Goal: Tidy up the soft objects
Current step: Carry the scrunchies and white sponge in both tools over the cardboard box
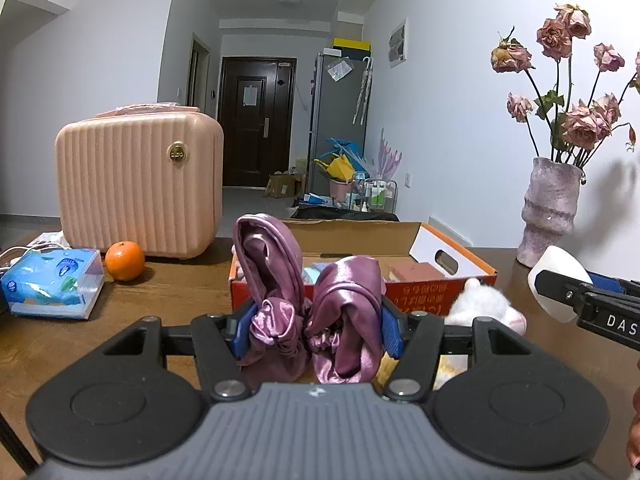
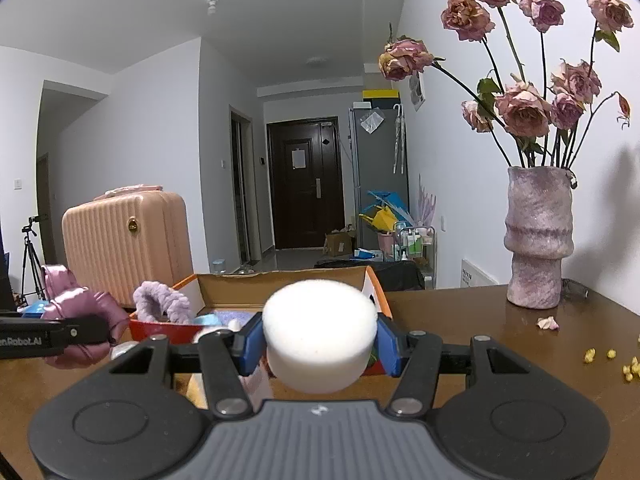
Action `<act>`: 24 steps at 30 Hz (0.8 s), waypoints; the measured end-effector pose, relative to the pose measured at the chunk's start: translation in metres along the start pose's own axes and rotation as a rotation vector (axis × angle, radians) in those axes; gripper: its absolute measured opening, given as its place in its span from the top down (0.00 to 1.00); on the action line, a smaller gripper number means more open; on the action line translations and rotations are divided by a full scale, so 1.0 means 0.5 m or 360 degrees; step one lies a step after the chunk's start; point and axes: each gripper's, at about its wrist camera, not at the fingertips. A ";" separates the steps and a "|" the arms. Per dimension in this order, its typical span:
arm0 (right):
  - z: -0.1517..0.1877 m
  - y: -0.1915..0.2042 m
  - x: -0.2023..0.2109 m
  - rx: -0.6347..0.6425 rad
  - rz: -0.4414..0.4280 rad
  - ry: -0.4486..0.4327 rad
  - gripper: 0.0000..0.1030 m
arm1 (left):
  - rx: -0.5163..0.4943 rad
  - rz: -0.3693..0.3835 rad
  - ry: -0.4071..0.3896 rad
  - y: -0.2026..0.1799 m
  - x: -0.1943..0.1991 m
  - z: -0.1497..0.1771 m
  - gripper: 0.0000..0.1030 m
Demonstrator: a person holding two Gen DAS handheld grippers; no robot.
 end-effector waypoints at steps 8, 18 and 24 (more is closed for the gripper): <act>-0.020 -0.012 -0.041 -0.0001 -0.0017 -0.0016 0.46 | 0.0030 0.0004 -0.0032 -0.024 -0.035 -0.027 0.41; -0.047 -0.044 -0.099 -0.0031 -0.0030 -0.0012 0.46 | 0.0059 0.0012 -0.0062 -0.056 -0.088 -0.058 0.41; -0.063 -0.059 -0.142 -0.0047 -0.0038 -0.0002 0.46 | 0.0058 0.0011 -0.0064 -0.074 -0.122 -0.070 0.41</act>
Point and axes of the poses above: each gripper's, at about its wrist camera, not at the fingertips, and x roughly against the way its jaws point, y to its left, z to its underside, and after that the axes turned 12 degrees about -z, right-handed
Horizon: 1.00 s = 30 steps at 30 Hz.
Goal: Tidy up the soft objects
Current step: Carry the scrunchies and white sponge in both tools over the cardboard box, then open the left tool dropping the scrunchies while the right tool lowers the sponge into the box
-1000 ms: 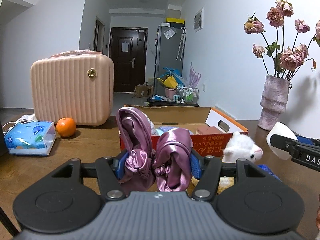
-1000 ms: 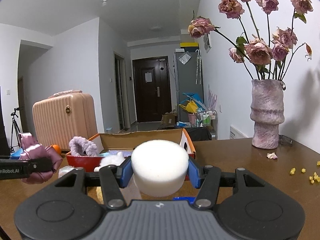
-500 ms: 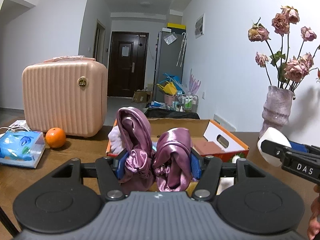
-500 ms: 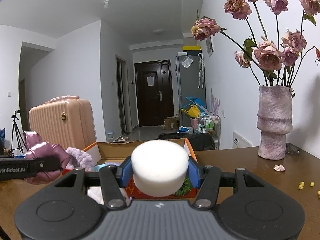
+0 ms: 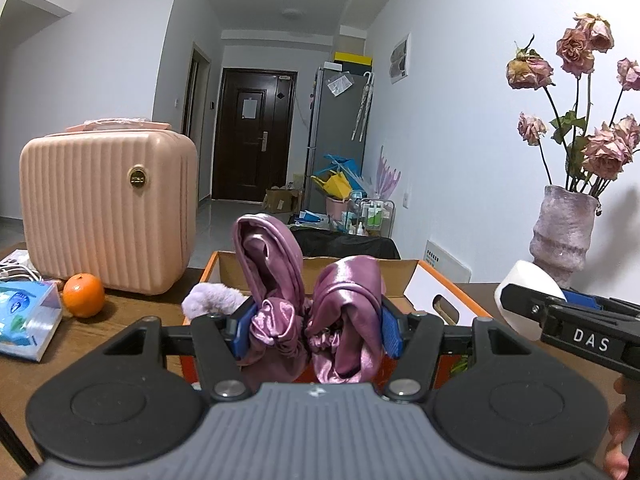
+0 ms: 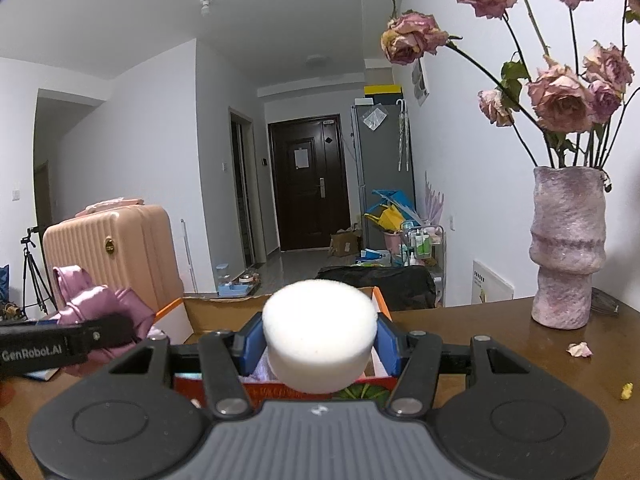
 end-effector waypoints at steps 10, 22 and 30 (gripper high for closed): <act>-0.021 -0.014 -0.078 -0.0017 -0.0012 0.0020 0.46 | 0.0013 -0.0026 0.0007 -0.017 -0.072 -0.015 0.41; -0.042 -0.021 -0.163 -0.0012 -0.0022 0.0075 0.46 | 0.0017 -0.0079 0.0007 -0.033 -0.155 -0.036 0.41; -0.047 -0.027 -0.215 -0.0011 -0.0006 0.0136 0.46 | -0.0007 -0.0110 -0.0009 -0.043 -0.197 -0.045 0.41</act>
Point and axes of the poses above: each gripper's, at about its wrist camera, not at the fingertips, and x roughly against the way its jaws point, y to its left, z to its underside, and after that the axes turned 12 degrees about -z, right-handed
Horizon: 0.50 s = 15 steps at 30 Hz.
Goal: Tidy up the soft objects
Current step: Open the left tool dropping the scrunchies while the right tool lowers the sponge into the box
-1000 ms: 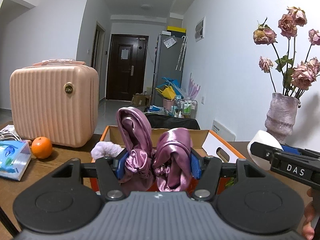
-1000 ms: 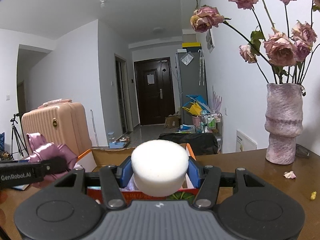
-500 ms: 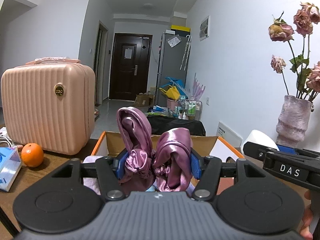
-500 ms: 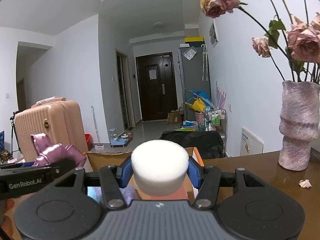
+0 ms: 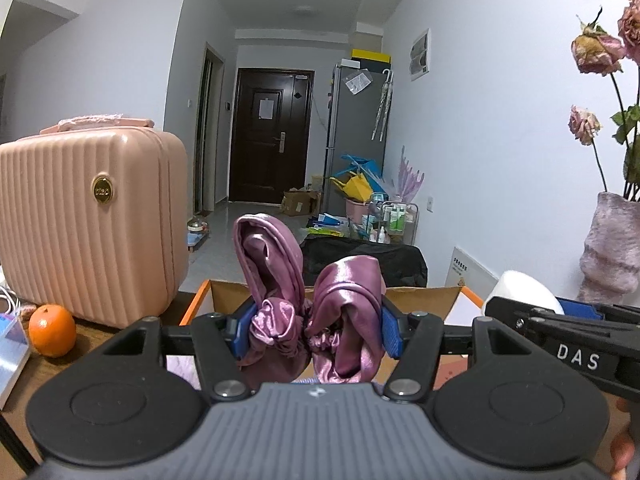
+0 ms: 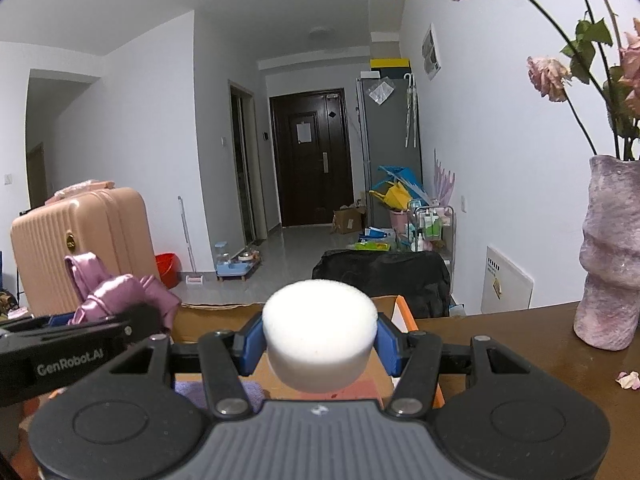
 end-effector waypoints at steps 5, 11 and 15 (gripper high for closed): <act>0.002 -0.007 -0.017 0.0001 0.0016 0.0026 0.46 | -0.0005 -0.0021 0.0022 0.002 -0.022 0.001 0.41; 0.006 -0.013 -0.028 -0.0007 0.0024 0.0063 0.44 | -0.0004 -0.0014 0.0040 0.004 -0.024 0.003 0.32; 0.008 -0.017 -0.032 -0.0027 0.0034 0.0099 0.36 | 0.0020 -0.0028 0.0031 0.010 -0.020 0.002 0.21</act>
Point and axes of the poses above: each gripper's, at about its wrist camera, not at the fingertips, and x roughly against the way its jaws point, y to its left, z to its underside, and after that the axes turned 12 degrees about -z, right-handed
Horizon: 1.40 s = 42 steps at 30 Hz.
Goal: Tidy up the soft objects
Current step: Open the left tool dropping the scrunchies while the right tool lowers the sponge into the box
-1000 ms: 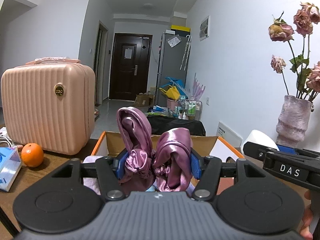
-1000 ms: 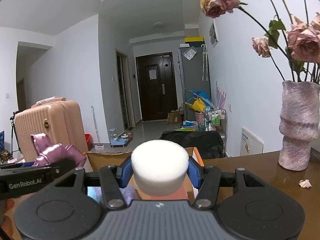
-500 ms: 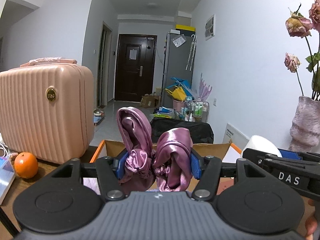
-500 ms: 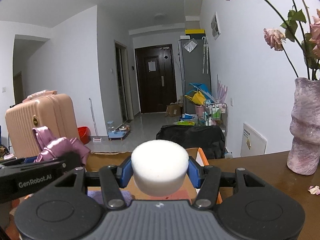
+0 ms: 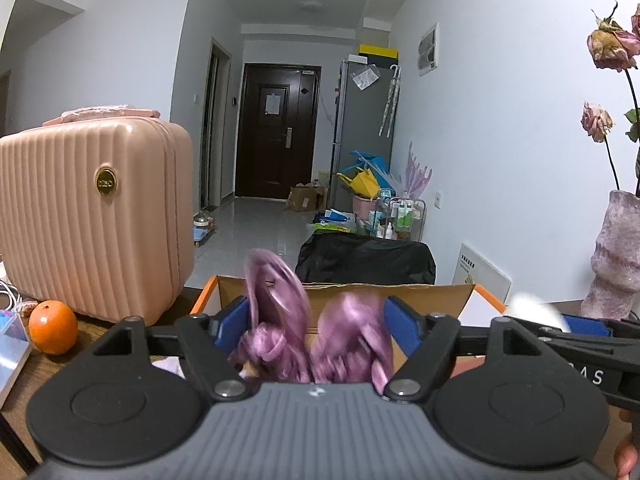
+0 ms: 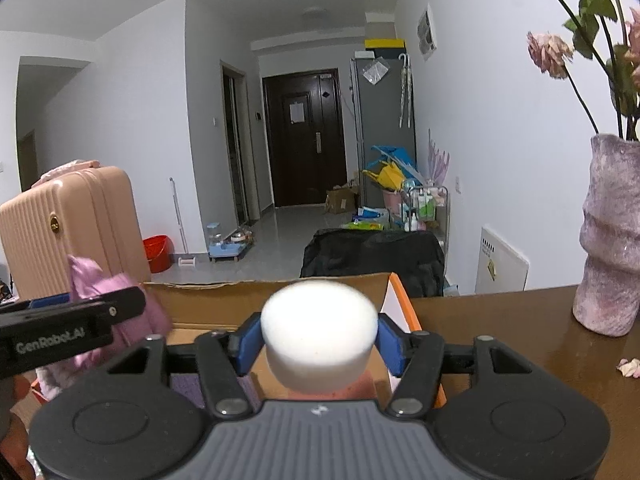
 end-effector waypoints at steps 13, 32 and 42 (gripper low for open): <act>0.002 -0.016 0.008 -0.0079 0.0080 -0.0017 0.00 | 0.0099 -0.0147 0.0038 0.028 -0.010 -0.005 0.00; 0.009 0.003 0.081 -0.0052 0.0067 -0.0093 0.00 | 0.0104 -0.0120 0.0025 0.047 0.061 0.008 0.00; 0.036 0.011 0.155 -0.0012 0.0062 -0.0122 0.00 | 0.0060 -0.0078 0.0029 0.065 0.125 0.036 0.00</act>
Point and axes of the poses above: each gripper's, at about its wrist camera, not at the fingertips, and x roughly against the way its jaws point, y to its left, z to its underside, and after that the axes turned 12 degrees about -z, right-handed
